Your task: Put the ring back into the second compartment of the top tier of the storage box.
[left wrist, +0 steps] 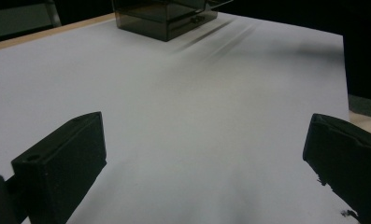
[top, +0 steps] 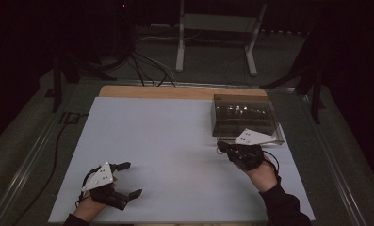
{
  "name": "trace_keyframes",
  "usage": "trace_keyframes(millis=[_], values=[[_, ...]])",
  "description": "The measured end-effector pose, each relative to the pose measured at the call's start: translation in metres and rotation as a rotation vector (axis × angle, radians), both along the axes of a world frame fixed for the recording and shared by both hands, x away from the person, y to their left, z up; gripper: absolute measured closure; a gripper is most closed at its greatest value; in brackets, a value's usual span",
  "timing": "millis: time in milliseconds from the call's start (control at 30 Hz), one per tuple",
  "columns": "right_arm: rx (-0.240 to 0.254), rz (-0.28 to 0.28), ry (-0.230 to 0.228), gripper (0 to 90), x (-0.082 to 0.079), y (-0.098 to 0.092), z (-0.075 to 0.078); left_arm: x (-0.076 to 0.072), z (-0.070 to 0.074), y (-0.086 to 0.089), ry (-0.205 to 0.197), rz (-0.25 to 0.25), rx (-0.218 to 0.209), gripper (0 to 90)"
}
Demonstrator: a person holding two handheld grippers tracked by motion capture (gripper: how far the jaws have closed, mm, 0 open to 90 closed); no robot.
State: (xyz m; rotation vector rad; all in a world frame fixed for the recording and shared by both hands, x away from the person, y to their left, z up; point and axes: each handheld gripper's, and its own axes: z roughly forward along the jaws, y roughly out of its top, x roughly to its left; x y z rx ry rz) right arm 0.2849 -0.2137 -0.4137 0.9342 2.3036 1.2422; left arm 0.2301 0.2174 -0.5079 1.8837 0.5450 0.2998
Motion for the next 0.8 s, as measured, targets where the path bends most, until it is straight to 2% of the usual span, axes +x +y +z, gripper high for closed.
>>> trace_keyframes(millis=[800], values=[[0.012,-0.089,-0.057,88.2,0.008,-0.029,0.023,0.0,0.0,0.0,-0.004,0.0,-0.002,0.6]])
